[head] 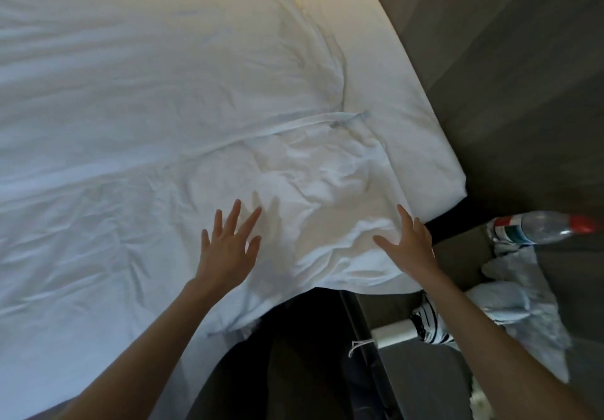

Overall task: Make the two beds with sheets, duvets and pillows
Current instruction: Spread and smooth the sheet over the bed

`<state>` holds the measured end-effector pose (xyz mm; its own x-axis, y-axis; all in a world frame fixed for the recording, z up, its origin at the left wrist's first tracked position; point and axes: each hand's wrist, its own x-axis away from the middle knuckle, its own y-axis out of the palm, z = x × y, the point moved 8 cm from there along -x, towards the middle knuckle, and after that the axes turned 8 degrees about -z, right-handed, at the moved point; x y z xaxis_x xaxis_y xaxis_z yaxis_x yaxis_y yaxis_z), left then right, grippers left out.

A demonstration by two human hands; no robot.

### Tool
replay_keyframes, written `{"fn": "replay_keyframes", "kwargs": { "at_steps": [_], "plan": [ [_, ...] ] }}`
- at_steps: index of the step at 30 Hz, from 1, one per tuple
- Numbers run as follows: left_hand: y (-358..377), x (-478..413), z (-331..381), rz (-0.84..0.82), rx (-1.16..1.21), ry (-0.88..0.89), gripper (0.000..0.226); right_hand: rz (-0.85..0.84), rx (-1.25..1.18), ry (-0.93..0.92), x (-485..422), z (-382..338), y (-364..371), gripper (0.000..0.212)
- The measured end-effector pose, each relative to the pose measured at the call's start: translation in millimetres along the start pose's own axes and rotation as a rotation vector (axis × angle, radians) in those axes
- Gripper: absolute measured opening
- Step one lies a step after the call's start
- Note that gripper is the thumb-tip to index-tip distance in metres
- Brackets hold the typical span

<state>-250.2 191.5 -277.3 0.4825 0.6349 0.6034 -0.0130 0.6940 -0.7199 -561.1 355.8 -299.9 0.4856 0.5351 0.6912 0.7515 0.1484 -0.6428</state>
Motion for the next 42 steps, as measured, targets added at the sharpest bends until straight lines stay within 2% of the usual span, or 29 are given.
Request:
{"fn": "replay_keyframes", "kwargs": {
  "at_steps": [5, 9, 14, 17, 20, 24, 29, 34, 38, 42],
  "plan": [
    [46, 3, 5, -0.054, -0.018, -0.033, 0.058, -0.041, -0.010, 0.063, -11, 23, 15, 0.112],
    [72, -3, 8, -0.087, -0.082, -0.092, 0.057, -0.080, -0.008, 0.064, -20, 23, 18, 0.114],
    [79, -6, 14, -0.084, -0.070, -0.162, 0.060, -0.069, -0.058, -0.113, -8, -7, 17, 0.084],
    [76, 6, 22, -0.114, 0.012, -0.147, 0.068, -0.037, -0.101, -0.260, 20, -33, 0, 0.081],
    [64, 34, 38, -0.076, 0.080, -0.086, 0.075, -0.036, -0.200, -0.400, 61, -51, -27, 0.076],
    [54, 85, 59, -0.016, 0.097, -0.070, 0.064, 0.044, -0.380, -0.585, 105, -71, -67, 0.059],
    [43, 135, 71, 0.015, 0.120, -0.007, 0.086, 0.067, -0.427, -0.601, 129, -109, -108, 0.037],
    [34, 157, 52, 0.076, 0.024, -0.102, 0.114, 0.063, -0.533, -0.569, 140, -132, -128, 0.029],
    [22, 162, 12, 0.218, 0.038, -0.171, 0.097, 0.089, -0.606, -0.539, 144, -134, -138, 0.025],
    [-10, 174, -33, 0.289, 0.007, -0.228, 0.063, 0.140, -0.584, -0.524, 140, -136, -143, 0.024]
  ]
}}
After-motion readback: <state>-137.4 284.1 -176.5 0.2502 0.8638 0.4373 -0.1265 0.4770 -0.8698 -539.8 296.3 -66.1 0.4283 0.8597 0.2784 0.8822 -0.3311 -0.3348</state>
